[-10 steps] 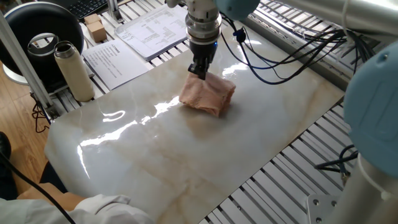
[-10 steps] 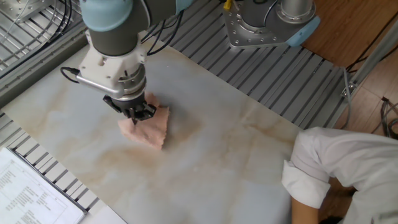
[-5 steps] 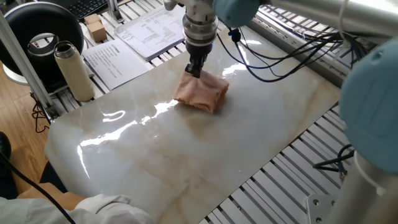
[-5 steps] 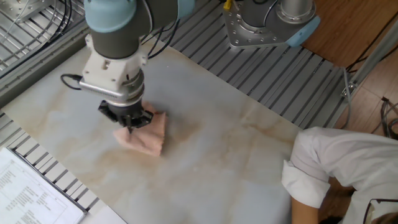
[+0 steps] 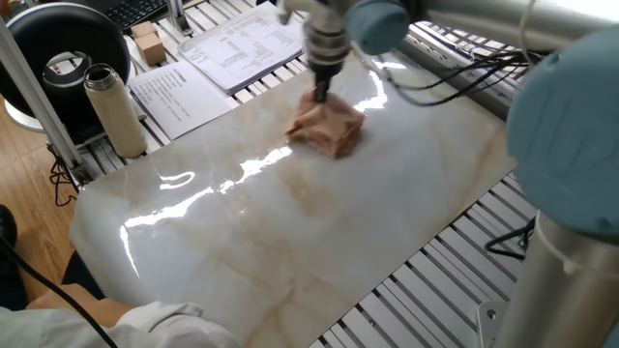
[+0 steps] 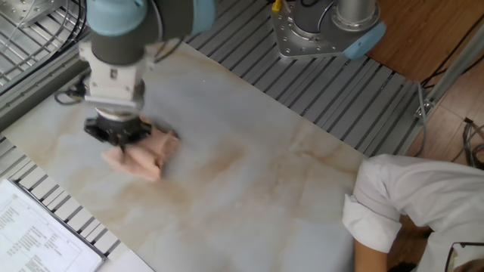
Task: Clean the table with a cloth
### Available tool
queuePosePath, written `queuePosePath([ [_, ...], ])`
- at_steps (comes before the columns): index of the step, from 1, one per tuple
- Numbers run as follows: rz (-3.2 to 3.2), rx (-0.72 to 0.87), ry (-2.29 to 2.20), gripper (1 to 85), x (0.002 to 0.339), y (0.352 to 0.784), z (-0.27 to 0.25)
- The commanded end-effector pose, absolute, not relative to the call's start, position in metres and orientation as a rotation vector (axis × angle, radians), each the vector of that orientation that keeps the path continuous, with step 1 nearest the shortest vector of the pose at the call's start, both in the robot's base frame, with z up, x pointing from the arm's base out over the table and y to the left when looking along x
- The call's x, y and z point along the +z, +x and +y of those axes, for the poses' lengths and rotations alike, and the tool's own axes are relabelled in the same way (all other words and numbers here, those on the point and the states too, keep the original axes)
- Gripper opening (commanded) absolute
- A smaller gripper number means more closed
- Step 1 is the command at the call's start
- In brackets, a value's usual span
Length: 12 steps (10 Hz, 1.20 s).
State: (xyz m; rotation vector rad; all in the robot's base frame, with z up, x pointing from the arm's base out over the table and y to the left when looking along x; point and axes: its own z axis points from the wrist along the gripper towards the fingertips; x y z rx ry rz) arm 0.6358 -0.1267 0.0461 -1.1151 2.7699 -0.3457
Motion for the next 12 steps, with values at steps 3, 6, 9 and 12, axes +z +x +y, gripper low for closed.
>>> queuePosePath([
  [3, 2.877, -0.129, -0.914, 1.3, 0.053, 0.613, -0.076],
  [6, 2.987, -0.065, -0.696, 44.3, 0.063, 0.602, -0.022],
  [9, 2.978, -0.062, -0.742, 78.0, 0.073, 0.597, -0.023],
  [12, 2.988, -0.096, -0.799, 81.3, 0.091, 0.581, -0.033],
])
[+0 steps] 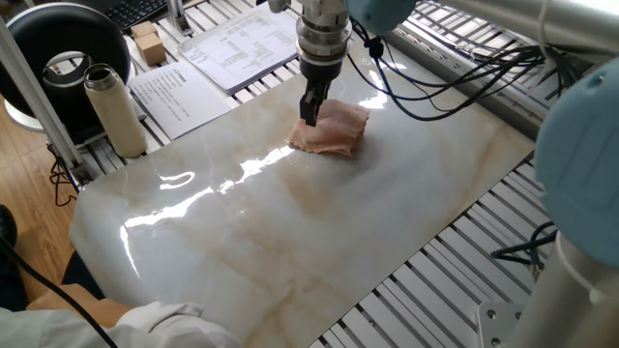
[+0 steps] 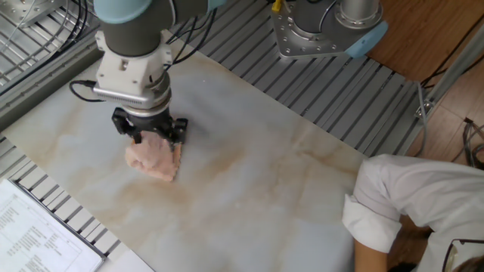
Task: Clean the table with a cloth
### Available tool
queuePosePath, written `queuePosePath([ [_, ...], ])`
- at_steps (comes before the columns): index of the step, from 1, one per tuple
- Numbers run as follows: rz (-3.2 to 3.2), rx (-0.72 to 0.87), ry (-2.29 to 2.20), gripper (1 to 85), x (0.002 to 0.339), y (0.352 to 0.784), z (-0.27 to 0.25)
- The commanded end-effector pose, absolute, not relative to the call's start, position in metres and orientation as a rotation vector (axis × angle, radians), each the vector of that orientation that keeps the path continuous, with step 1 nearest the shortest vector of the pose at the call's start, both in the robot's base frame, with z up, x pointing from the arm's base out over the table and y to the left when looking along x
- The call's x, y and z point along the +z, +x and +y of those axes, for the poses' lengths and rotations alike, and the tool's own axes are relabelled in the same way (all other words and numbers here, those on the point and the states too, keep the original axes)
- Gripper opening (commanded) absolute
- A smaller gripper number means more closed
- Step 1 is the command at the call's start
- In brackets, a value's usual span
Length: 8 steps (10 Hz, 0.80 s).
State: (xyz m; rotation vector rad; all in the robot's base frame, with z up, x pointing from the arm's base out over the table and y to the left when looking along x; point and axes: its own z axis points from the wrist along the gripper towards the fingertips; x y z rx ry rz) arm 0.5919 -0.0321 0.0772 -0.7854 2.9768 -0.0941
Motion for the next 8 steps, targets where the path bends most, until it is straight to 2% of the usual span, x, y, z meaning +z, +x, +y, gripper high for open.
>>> queuePosePath([
  [1, 2.986, -0.117, -0.829, 81.0, 0.097, 0.579, -0.039],
  [5, 2.973, -0.135, -0.934, 78.0, 0.122, 0.566, -0.066],
  [7, 2.973, -0.147, -0.937, 68.7, 0.121, 0.563, -0.082],
  [8, 2.965, -0.131, -0.939, 68.3, 0.118, 0.565, -0.083],
])
